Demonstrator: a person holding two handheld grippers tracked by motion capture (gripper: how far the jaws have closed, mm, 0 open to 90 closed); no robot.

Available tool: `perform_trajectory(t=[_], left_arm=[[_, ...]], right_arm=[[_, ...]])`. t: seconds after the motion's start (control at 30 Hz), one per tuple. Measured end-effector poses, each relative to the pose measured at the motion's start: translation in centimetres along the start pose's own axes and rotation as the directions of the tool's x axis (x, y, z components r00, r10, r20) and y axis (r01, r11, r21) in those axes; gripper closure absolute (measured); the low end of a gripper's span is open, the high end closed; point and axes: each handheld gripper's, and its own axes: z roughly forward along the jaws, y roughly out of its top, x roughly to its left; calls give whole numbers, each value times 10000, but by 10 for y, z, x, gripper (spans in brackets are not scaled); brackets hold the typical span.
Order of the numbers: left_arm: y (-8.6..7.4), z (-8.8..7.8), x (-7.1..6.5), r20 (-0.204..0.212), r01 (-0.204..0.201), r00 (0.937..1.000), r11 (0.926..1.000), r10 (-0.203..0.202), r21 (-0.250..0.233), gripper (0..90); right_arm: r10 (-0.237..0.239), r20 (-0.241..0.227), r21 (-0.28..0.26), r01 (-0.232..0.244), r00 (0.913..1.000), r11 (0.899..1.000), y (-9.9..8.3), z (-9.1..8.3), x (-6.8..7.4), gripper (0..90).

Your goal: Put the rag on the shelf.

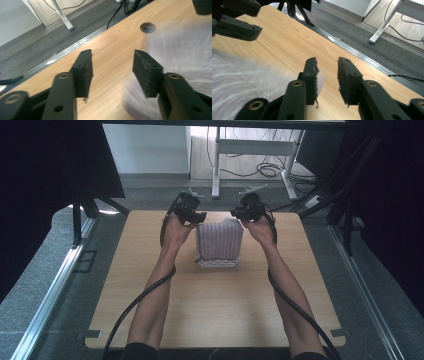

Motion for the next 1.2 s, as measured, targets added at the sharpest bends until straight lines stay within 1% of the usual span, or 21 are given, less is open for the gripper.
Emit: perform_trajectory(t=[0.03,0.07,0.1,0.13,0.23,0.33,0.4,0.5,0.53,0.63,0.7,0.73,0.77,0.93,1.03,1.1,1.17,1.2], left_arm=[[0,-1,2,-1,15,10000,10000,-15,-71,459],[-1,-2,3,-6,133,9999,9998,-134,-131,443],[-1,-4,4,-12,137,9999,9997,-137,-206,430],[-2,-5,4,18,260,9997,9993,-259,-260,415],[-3,-9,6,11,284,9996,9987,-284,-428,384],[-4,-12,8,251,542,9983,9966,-527,-618,352],[-5,-15,9,453,687,9968,9949,-654,-744,336],[-7,-19,13,1035,875,9916,9915,-774,-965,316],[-7,-21,14,1166,974,9895,9900,-853,-1022,307],[-9,-25,17,1515,1261,9825,9853,-1080,-1153,281],[-10,-28,18,1645,1335,9799,9835,-1126,-1222,266],[-10,-29,18,1754,1392,9776,9827,-1167,-1220,256],[-10,-30,19,1832,1416,9760,9824,-1179,-1220,245],[-12,-38,16,2054,1342,9728,9833,-1071,-1231,221],[-14,-43,15,2231,1290,9697,9841,-994,-1224,206],[-15,-45,13,2219,1203,9709,9847,-902,-1263,202],[-17,-48,11,2311,1087,9697,9867,-786,-1205,193],[-18,-49,10,2295,993,9708,9878,-698,-1197,191]], right_arm=[[0,8,-8,0,10000,10000,0,-1,-1,650],[32,1,-43,-32,10000,10000,0,-1,-1,633],[130,-32,-57,-130,9999,9999,-1,-2,-1,617],[134,-60,-17,-134,9999,9999,-1,-2,-2,602],[66,-92,-24,-67,9999,10000,-2,-4,-2,566],[106,-95,-65,-107,9999,9999,-3,-7,-2,518],[250,-173,-140,-252,9995,9996,-3,-9,-3,485],[321,-144,-293,-325,9994,9990,-4,-14,-3,425],[305,-152,-345,-310,9994,9989,-4,-15,-3,408],[359,-213,-521,-370,9991,9980,-6,-19,-2,373],[433,-359,-569,-453,9984,9974,-7,-21,-2,348],[449,-454,-572,-474,9980,9972,-8,-22,-1,342],[468,-521,-575,-498,9975,9971,-9,-23,-1,333],[466,-655,-562,-503,9968,9972,-12,-29,2,288],[564,-793,-580,-611,9953,9964,-14,-34,2,270],[559,-870,-640,-616,9946,9960,-16,-38,3,256],[603,-975,-723,-675,9934,9951,-17,-42,4,245],[637,-1031,-750,-716,9926,9946,-17,-44,5,240]])
